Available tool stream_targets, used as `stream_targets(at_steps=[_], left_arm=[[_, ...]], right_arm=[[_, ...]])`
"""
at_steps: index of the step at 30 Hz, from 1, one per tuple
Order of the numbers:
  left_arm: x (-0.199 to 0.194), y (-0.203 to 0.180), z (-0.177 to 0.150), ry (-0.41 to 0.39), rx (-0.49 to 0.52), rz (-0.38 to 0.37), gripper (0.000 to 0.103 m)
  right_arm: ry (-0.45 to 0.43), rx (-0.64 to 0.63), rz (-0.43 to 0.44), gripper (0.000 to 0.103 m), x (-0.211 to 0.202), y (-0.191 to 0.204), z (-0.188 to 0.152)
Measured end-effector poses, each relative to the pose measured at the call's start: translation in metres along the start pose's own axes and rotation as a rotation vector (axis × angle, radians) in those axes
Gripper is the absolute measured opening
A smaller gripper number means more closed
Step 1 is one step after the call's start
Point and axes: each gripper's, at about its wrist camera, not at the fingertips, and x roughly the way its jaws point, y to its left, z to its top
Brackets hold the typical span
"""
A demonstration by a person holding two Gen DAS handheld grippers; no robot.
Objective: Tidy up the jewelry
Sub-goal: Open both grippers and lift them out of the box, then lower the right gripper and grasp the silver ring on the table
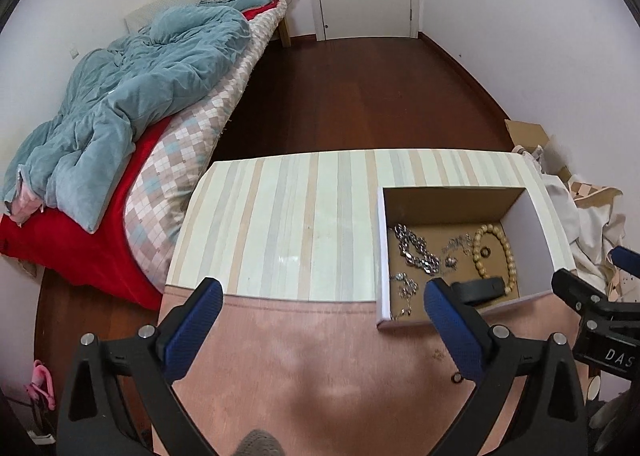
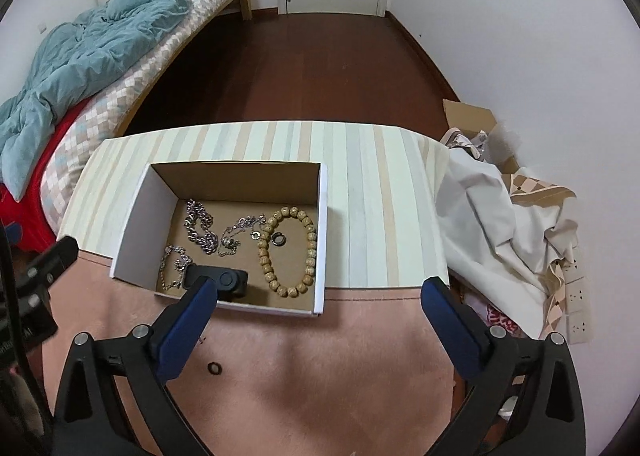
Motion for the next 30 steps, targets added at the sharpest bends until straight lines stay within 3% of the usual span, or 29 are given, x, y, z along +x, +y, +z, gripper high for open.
stream_targets(at_steps=[21, 30], left_arm=[[-0.124, 0.004, -0.028, -0.160, -0.035, 0.009, 0.103], [-0.152, 0.010, -0.041, -0.198, -0.042, 0.014, 0.103]], right_arm=[[-0.167, 0.010, -0.013, 0.103, -0.131, 0.007, -0.041], [-0.214, 0.017, -0.004, 0.103, -0.170, 0.007, -0.054]])
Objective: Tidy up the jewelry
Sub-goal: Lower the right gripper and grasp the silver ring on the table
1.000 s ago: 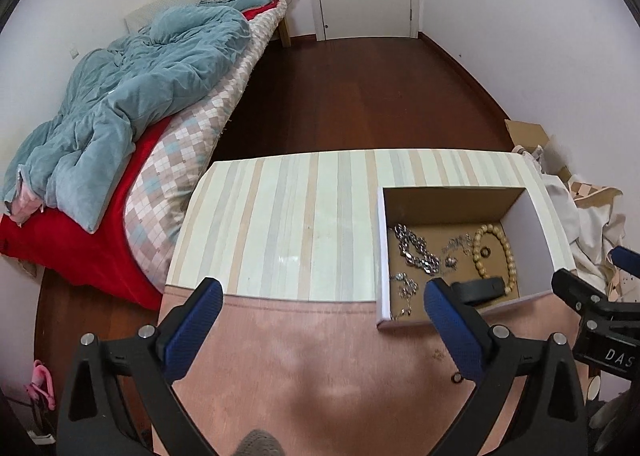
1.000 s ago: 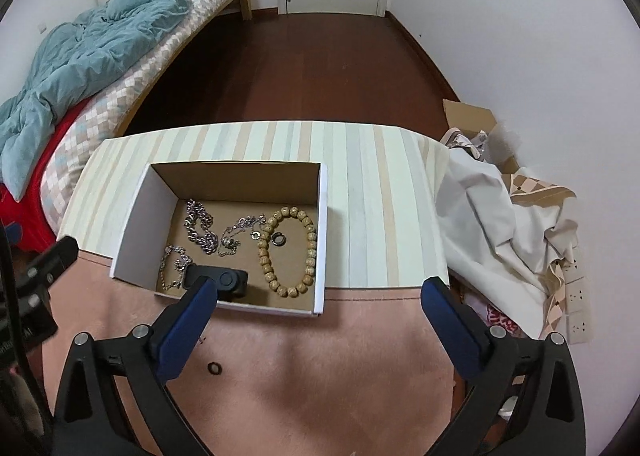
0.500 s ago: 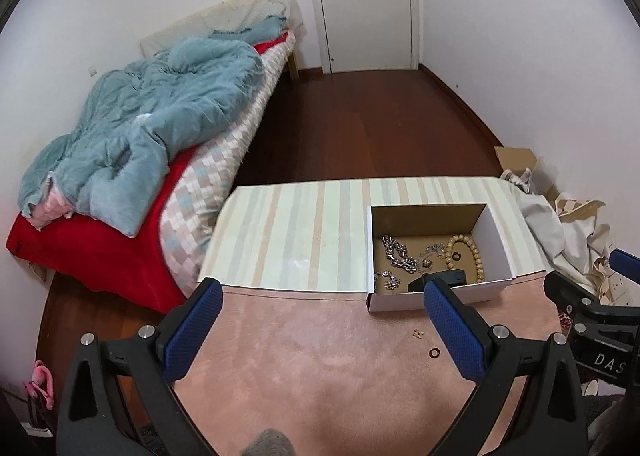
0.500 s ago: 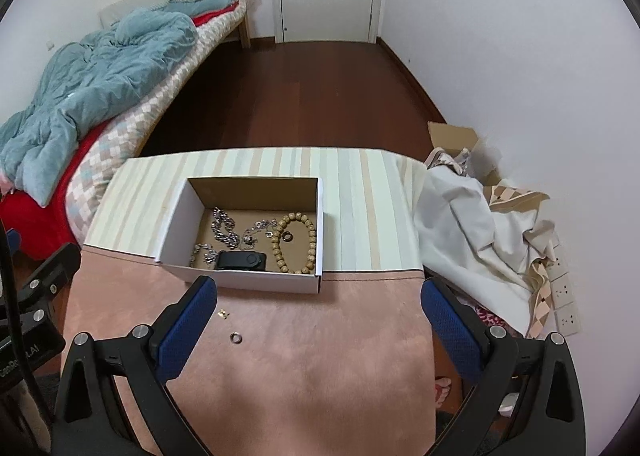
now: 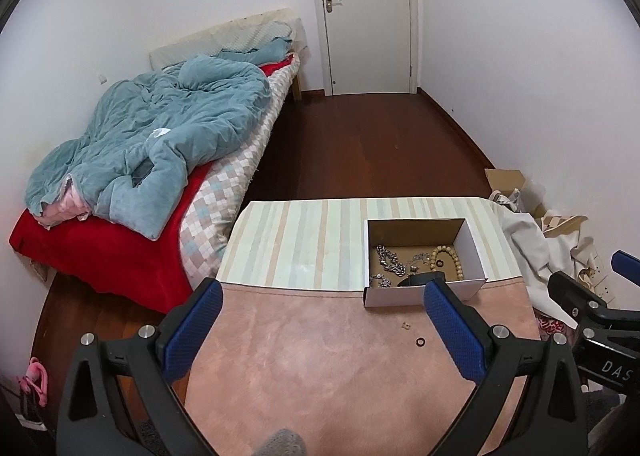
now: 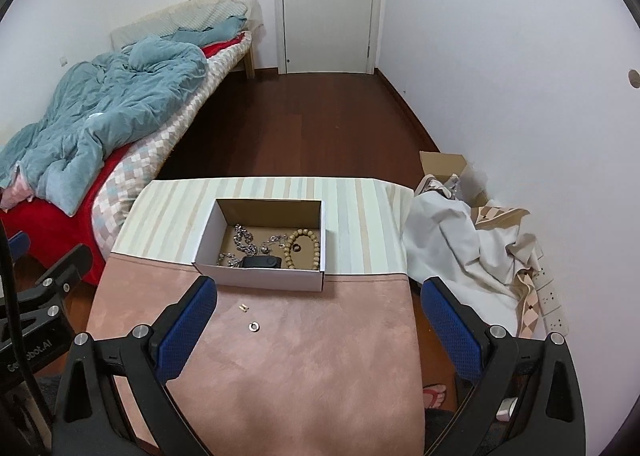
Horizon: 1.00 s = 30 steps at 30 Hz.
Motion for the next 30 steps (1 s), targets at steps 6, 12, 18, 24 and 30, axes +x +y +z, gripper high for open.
stream_targets(at_steps=[6, 12, 18, 24, 30], left_arm=[[0.013, 0.009, -0.017, 0.030, -0.028, 0.045, 0.103], [0.062, 0.022, -0.051, 0.124, -0.029, 0.142, 0.103], [0.132, 0.033, -0.097, 0.286, 0.046, 0.289, 0.103], [0.168, 0.047, -0.124, 0.381, 0.052, 0.307, 0.103], [0.180, 0.055, -0.127, 0.401, 0.047, 0.301, 0.103]], right_arm=[[0.040, 0.005, 0.030, 0.103, 0.013, 0.005, -0.015], [0.105, 0.009, 0.080, 0.103, 0.067, 0.013, -0.045], [0.206, -0.013, 0.171, 0.055, 0.140, 0.035, -0.085], [0.244, -0.026, 0.230, 0.055, 0.187, 0.057, -0.110], [0.231, -0.069, 0.202, 0.043, 0.205, 0.070, -0.115]])
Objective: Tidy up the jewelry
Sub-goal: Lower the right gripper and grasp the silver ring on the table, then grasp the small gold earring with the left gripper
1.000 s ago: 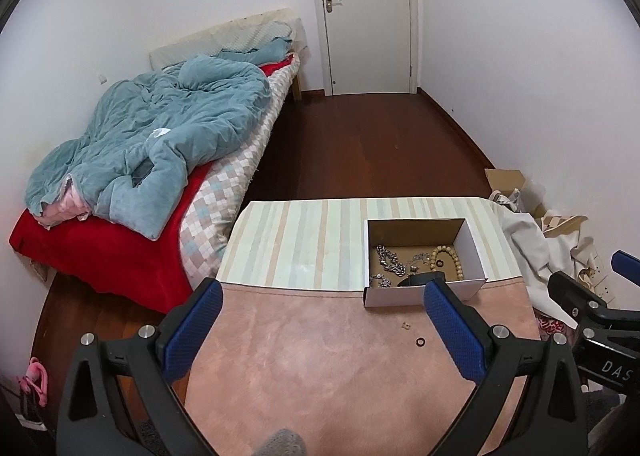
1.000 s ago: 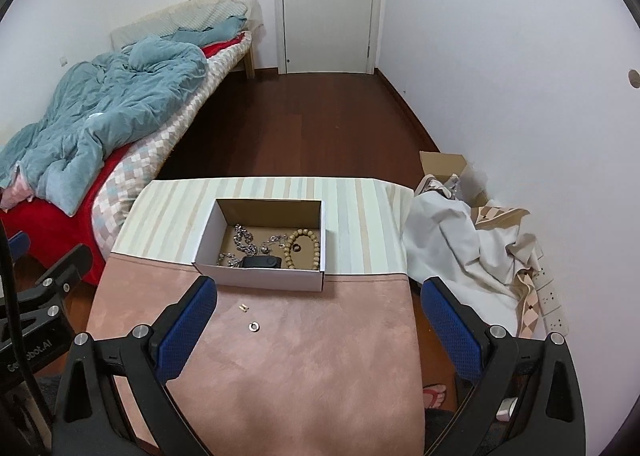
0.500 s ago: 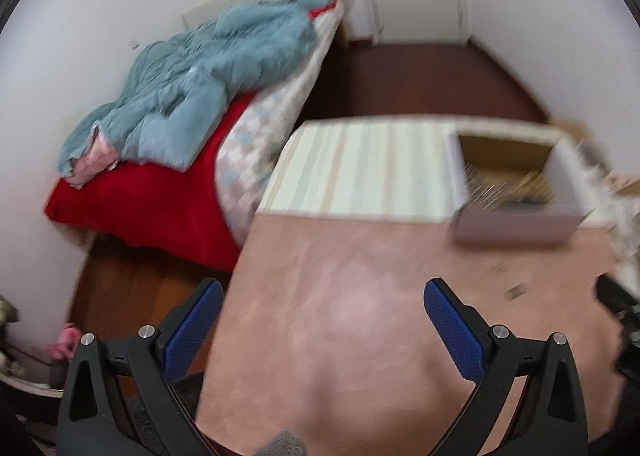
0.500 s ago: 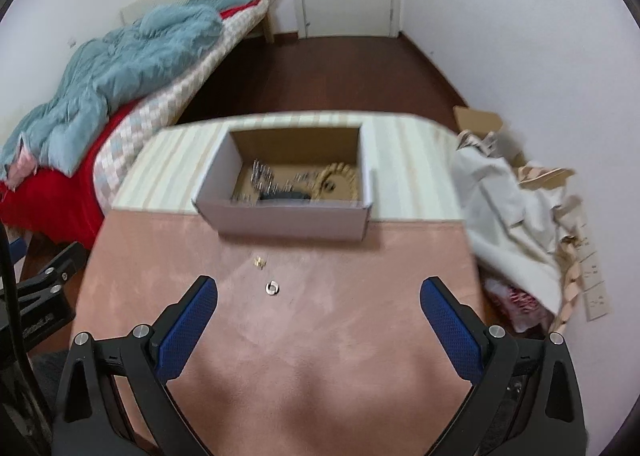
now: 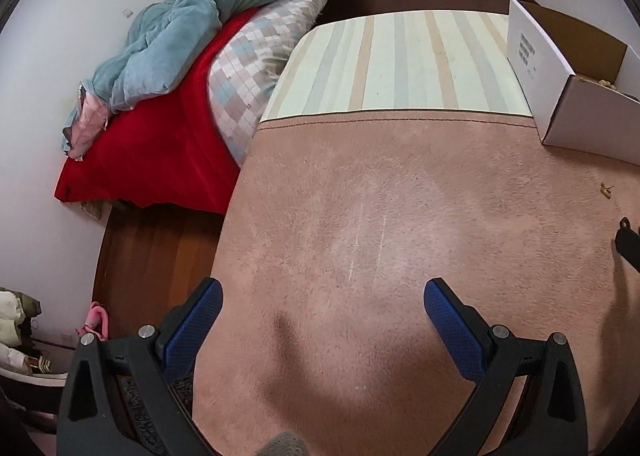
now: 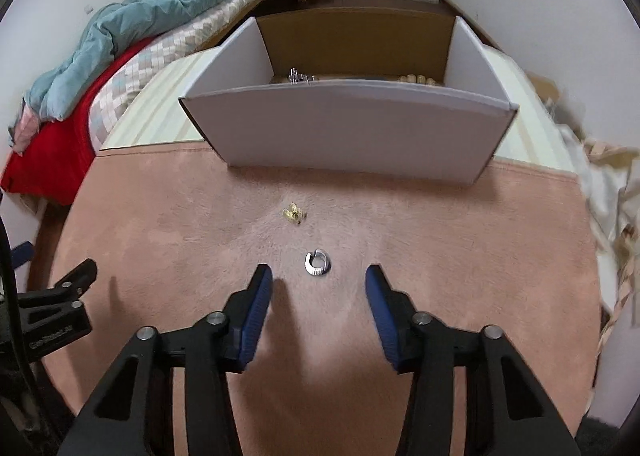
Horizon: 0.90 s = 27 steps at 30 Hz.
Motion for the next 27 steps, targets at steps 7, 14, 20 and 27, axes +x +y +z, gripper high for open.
stream_targets(at_steps=[7, 14, 20, 27], left_arm=[[0.003, -0.002, 0.001, 0.010, 0.004, -0.010, 0.103], [-0.015, -0.023, 0.012, -0.039, 0.004, -0.090, 0.103], [-0.036, -0.077, 0.031, -0.081, 0.056, -0.289, 0.102], [-0.042, -0.134, 0.052, -0.105, 0.164, -0.376, 0.098]], right_arm=[[-0.044, -0.063, -0.074, 0.013, 0.000, 0.008, 0.001], [-0.067, 0.056, -0.066, 0.013, -0.021, -0.036, -0.002], [-0.082, 0.148, -0.102, 0.013, -0.042, -0.080, -0.008], [-0.071, 0.216, -0.120, 0.013, -0.042, -0.116, -0.016]])
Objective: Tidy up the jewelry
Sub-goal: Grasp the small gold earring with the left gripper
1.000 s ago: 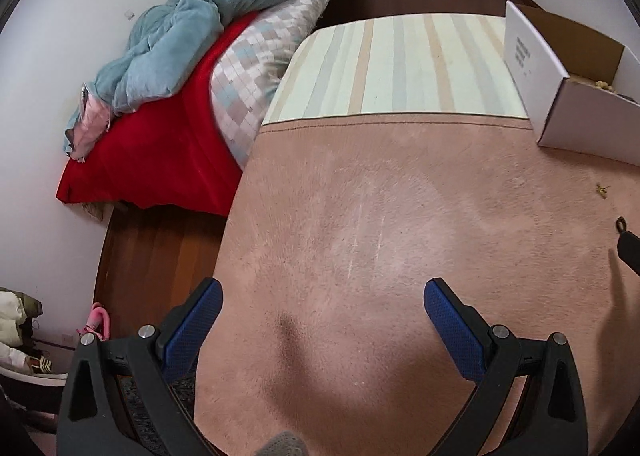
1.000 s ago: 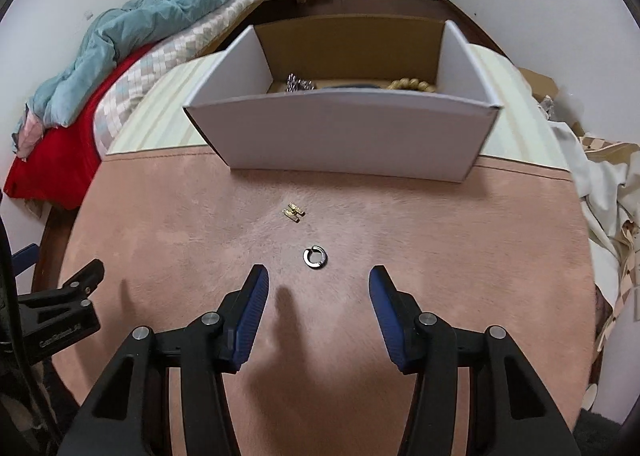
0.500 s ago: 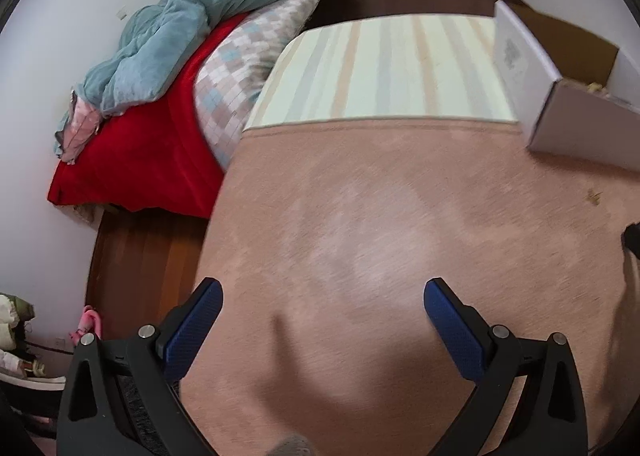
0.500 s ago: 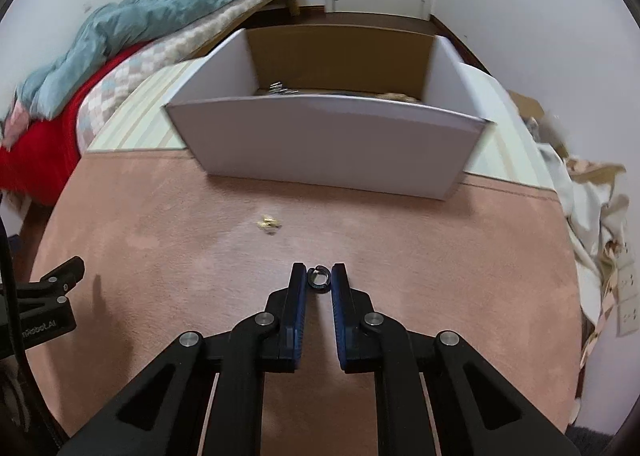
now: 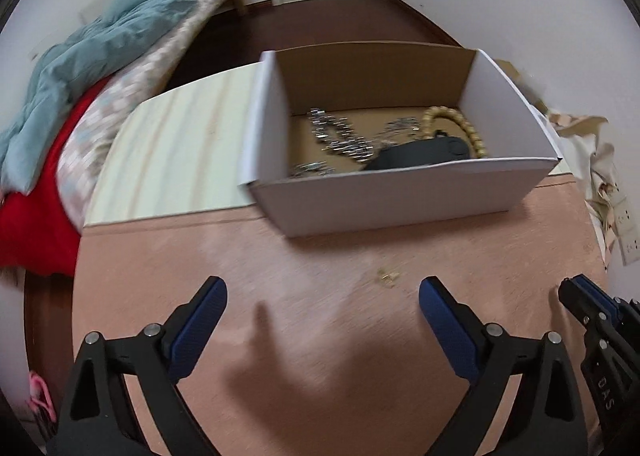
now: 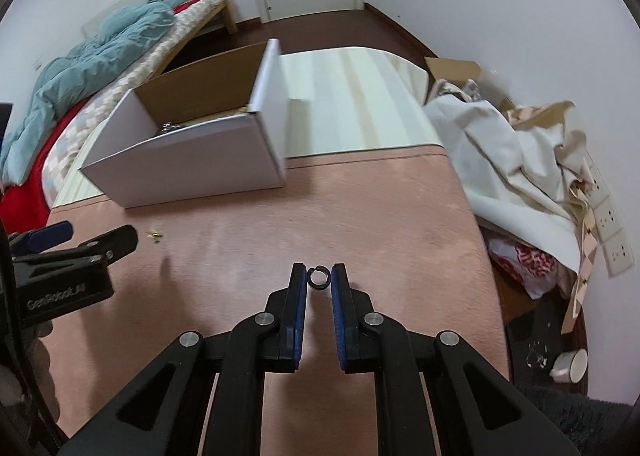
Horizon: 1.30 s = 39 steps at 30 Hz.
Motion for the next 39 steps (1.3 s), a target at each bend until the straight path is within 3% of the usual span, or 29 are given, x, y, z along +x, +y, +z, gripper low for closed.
stream_targets(at_steps=[3, 6, 11, 14, 23, 26, 33, 39], left_arm=[[0.004, -0.011, 0.004, -0.004, 0.036, -0.006, 0.094], [0.008, -0.018, 0.003, 0.006, 0.069, -0.017, 0.072], [0.013, -0.020, -0.002, 0.014, 0.088, -0.026, 0.069], [0.016, -0.018, -0.002, 0.025, 0.086, -0.039, 0.053], [0.015, -0.016, -0.005, 0.017, 0.078, -0.059, 0.044], [0.015, -0.018, -0.005, 0.017, 0.080, -0.067, 0.037], [0.013, -0.025, -0.007, 0.013, 0.104, -0.079, 0.010], [0.012, -0.026, -0.007, 0.008, 0.108, -0.078, 0.009]], right_arm=[[0.001, 0.016, -0.003, 0.013, 0.002, -0.008, 0.001], [-0.003, 0.027, -0.005, 0.013, 0.004, -0.011, 0.002], [0.001, 0.037, -0.012, 0.013, 0.008, -0.014, 0.000], [0.005, 0.037, -0.014, 0.013, 0.009, -0.014, -0.001], [0.008, 0.036, -0.014, 0.013, 0.009, -0.012, -0.002], [0.006, 0.035, -0.012, 0.013, 0.009, -0.013, -0.001], [0.004, 0.043, -0.009, 0.013, 0.008, -0.013, -0.001], [-0.004, 0.046, -0.004, 0.013, 0.004, -0.013, 0.001]])
